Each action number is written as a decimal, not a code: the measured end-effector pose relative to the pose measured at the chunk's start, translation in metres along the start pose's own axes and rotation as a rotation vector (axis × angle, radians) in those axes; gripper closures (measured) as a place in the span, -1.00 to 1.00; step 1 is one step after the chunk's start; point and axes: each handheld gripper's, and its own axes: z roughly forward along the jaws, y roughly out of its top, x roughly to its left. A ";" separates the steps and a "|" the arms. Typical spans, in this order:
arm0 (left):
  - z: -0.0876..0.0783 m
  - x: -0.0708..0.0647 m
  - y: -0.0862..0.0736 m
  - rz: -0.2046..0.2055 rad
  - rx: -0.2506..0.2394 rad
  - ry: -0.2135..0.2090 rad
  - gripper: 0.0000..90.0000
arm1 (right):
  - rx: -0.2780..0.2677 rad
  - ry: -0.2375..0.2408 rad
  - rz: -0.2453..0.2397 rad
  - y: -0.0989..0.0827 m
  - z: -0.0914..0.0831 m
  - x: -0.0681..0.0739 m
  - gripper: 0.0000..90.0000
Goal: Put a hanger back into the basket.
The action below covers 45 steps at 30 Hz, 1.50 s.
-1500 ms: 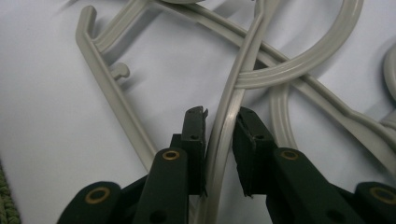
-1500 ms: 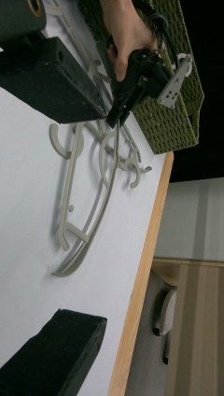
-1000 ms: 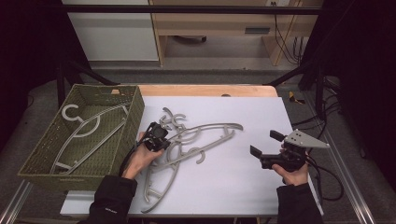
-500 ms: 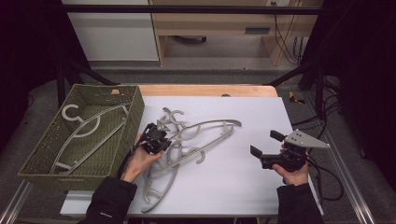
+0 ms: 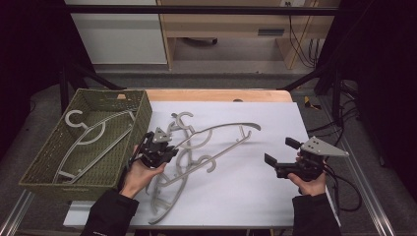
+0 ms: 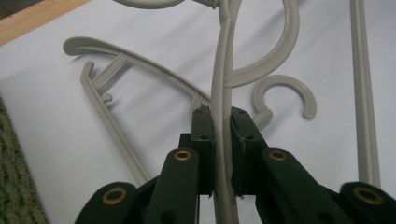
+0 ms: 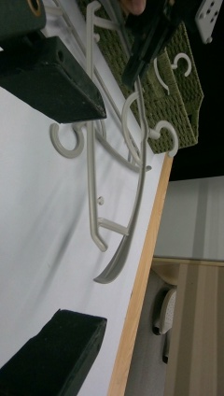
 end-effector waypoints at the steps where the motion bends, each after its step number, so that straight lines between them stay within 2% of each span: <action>1: -0.004 0.000 -0.001 0.000 -0.011 0.001 0.81 | 0.000 0.000 0.001 0.000 -0.001 0.000 -0.94; 5: -0.017 0.000 -0.001 0.004 -0.034 0.005 0.81 | -0.007 0.004 0.001 0.000 -0.002 0.000 -0.94; 11: -0.041 0.008 0.002 -0.001 -0.065 0.008 0.81 | -0.009 0.002 0.002 0.000 -0.002 0.000 -0.94; 16: -0.061 0.016 0.003 -0.020 -0.100 0.016 0.81 | -0.003 -0.002 -0.001 0.000 -0.002 0.000 -0.94; 23: -0.084 0.027 0.002 -0.058 -0.154 0.048 0.81 | -0.002 -0.003 0.000 0.000 -0.002 0.000 -0.94; 28: -0.096 0.032 0.003 -0.049 -0.172 0.070 0.81 | -0.001 0.001 -0.002 0.000 -0.001 0.000 -0.94; 30: -0.103 0.037 0.004 -0.050 -0.192 0.083 0.81 | -0.004 -0.001 0.002 0.000 -0.001 0.000 -0.94; 32: -0.108 0.044 0.005 -0.056 -0.202 0.080 0.81 | -0.004 -0.003 0.000 0.000 -0.002 0.000 -0.94; 41: -0.132 0.079 0.006 -0.072 -0.199 0.119 0.81 | 0.004 -0.003 0.000 0.000 0.000 0.001 -0.94; 45: -0.143 0.097 0.003 -0.097 -0.210 0.142 0.81 | 0.005 -0.003 -0.001 0.000 0.000 0.000 -0.94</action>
